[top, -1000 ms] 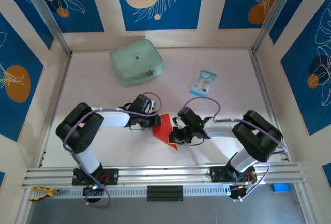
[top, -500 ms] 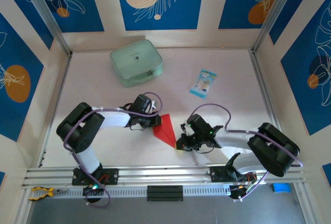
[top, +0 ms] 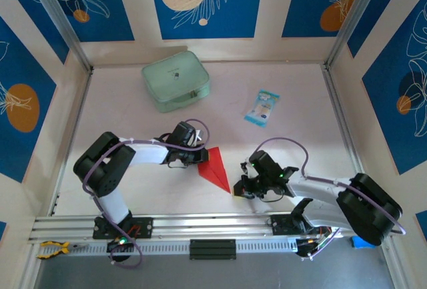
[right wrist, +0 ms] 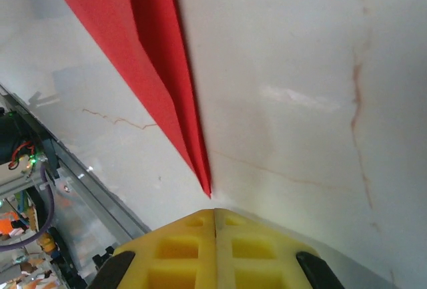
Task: Fold a paper plane with a square sheet of paper (pick it up from the middle)
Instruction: Fourth fold the wing at the center of the table.
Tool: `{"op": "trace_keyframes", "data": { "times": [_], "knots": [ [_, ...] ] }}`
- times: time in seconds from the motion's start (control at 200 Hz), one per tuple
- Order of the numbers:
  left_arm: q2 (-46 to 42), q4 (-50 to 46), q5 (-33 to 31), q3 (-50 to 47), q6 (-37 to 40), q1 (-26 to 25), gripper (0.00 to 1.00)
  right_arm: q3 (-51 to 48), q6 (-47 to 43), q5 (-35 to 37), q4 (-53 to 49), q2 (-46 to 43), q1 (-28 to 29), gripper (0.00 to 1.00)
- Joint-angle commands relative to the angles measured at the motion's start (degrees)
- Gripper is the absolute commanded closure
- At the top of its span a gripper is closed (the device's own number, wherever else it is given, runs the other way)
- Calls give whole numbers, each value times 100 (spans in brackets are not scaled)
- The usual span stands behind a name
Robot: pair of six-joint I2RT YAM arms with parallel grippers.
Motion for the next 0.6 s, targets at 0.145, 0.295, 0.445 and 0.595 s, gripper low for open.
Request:
{"op": "trace_keyframes", "data": {
  "times": [0.145,0.295,0.445,0.595],
  "knots": [
    [216,-457,-332,-186,-88,36,94,284,495,-37,-368,-179,-71,89],
    [184,-437,-296,-187,-154,36,94,291,717,-58,-167,59,-38,81],
    [161,-436,-260,-197,-194,69,95,278,844,-93,-87,210,-6,72],
    [142,-413,-218,-205,-233,105,95,282,918,-155,36,268,21,71]
  ]
}}
